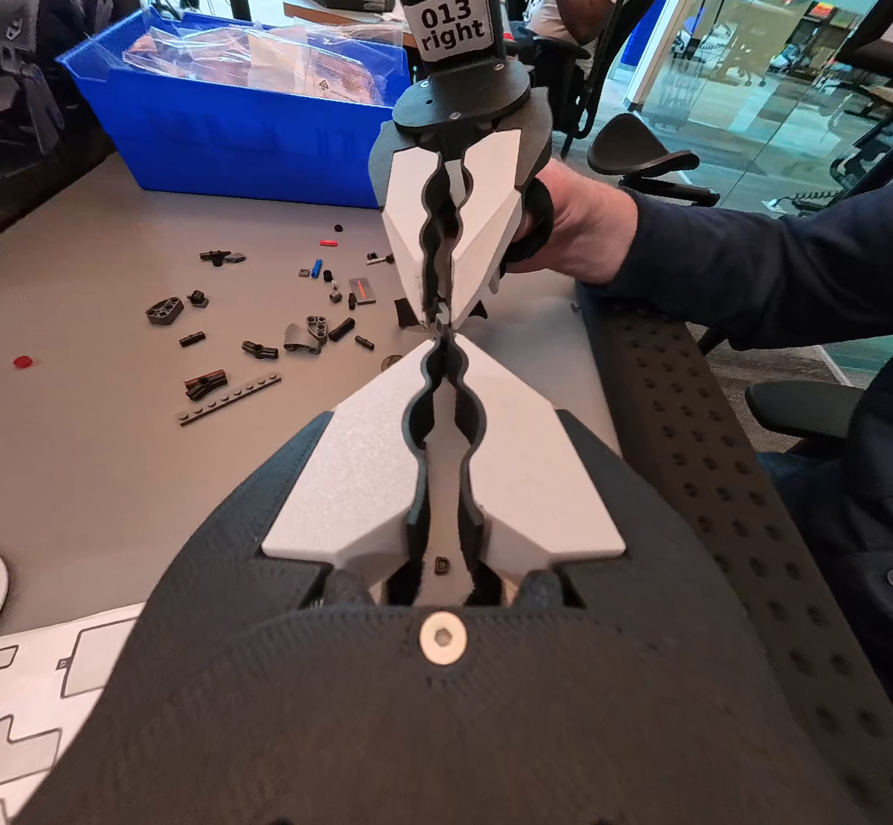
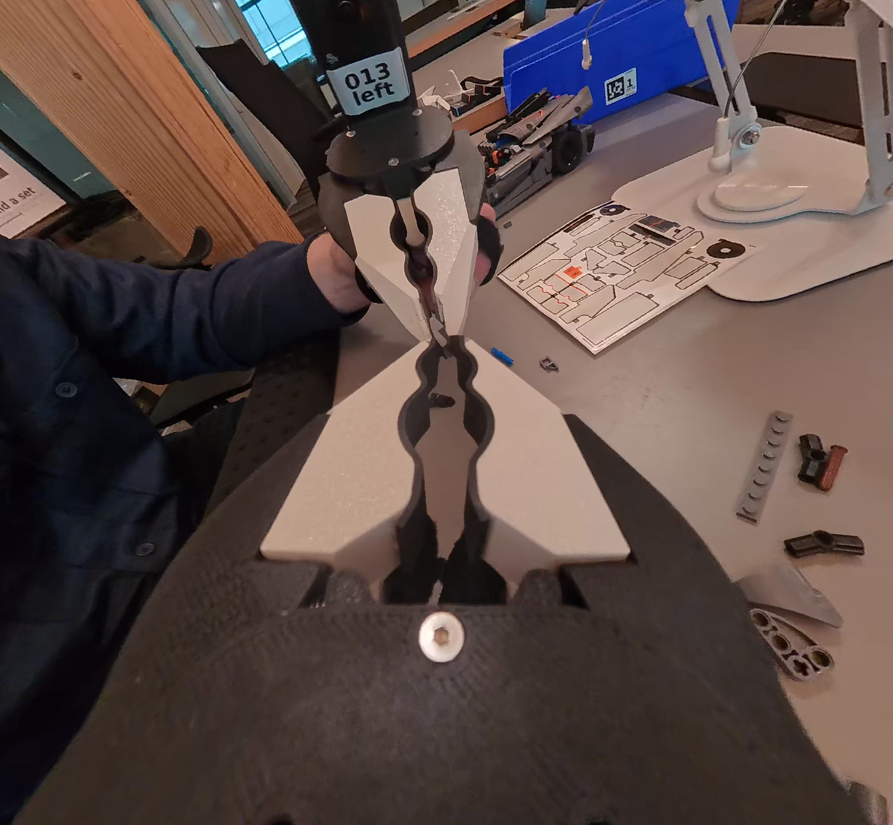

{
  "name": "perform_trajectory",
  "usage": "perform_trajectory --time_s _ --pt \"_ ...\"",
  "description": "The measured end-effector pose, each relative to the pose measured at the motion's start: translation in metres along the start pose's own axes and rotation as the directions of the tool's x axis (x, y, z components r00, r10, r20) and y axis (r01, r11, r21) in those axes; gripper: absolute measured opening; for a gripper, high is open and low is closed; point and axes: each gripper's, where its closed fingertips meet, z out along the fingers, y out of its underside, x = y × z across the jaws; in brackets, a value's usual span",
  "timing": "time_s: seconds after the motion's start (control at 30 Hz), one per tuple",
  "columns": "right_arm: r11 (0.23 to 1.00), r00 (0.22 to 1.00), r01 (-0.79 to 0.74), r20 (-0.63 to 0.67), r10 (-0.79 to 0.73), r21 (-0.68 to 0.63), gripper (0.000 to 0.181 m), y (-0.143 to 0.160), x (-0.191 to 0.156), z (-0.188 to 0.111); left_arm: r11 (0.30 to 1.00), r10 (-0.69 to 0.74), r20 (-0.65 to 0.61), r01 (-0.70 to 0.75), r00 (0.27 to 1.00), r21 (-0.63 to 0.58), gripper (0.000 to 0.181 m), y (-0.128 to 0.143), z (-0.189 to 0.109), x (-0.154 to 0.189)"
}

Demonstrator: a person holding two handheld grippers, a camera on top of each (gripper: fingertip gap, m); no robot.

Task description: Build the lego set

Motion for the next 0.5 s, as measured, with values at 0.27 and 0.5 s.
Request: perform_trajectory --time_s 0.27,0.5 --pt "0.987 0.990 -0.138 0.027 0.141 -0.078 0.003 -0.002 0.007 0.016 0.975 0.220 0.259 -0.206 0.940 -0.083 0.016 -0.006 -0.024 -0.024" --pt "0.956 0.959 -0.266 0.073 0.276 -0.122 0.003 -0.003 0.016 0.044 0.779 0.621 0.405 -0.471 0.671 -0.414 0.017 0.012 -0.053 -0.036"
